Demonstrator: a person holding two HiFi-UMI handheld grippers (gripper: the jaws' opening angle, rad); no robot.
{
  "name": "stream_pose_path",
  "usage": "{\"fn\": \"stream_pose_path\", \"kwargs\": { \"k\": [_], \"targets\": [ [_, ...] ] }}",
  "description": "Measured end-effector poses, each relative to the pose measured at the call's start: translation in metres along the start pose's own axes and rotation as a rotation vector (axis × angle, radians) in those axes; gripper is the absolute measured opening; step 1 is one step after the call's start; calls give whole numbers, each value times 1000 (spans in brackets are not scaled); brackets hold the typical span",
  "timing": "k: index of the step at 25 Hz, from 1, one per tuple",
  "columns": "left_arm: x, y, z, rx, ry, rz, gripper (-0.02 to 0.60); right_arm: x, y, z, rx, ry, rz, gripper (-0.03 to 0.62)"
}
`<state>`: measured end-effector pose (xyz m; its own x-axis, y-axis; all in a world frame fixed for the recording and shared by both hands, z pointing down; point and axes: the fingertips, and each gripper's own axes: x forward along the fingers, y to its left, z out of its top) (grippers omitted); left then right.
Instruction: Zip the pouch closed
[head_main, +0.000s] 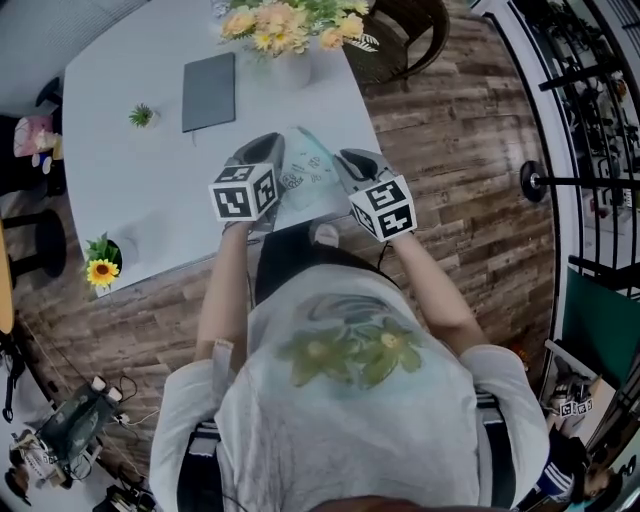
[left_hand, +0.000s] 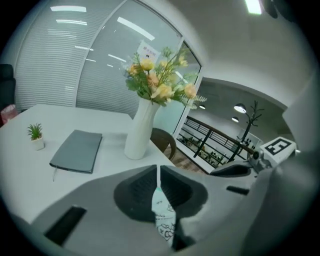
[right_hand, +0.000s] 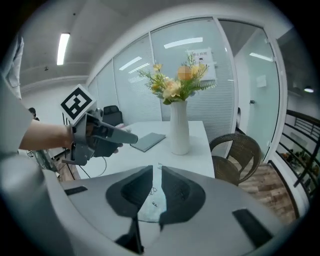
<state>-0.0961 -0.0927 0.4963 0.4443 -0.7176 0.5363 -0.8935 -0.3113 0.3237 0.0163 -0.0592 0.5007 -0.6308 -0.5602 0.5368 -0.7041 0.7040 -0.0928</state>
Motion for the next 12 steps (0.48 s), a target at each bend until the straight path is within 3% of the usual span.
{"fn": "stream_pose_path", "kwargs": {
  "k": [4,12],
  "targets": [
    [-25,-20,3,23,-58,-7,21,-15,17,14,14,-60,-16,39],
    [-56,-63,-17,120,-63,-11,5,-43,42,29,37,-144,-49,18]
  ]
}}
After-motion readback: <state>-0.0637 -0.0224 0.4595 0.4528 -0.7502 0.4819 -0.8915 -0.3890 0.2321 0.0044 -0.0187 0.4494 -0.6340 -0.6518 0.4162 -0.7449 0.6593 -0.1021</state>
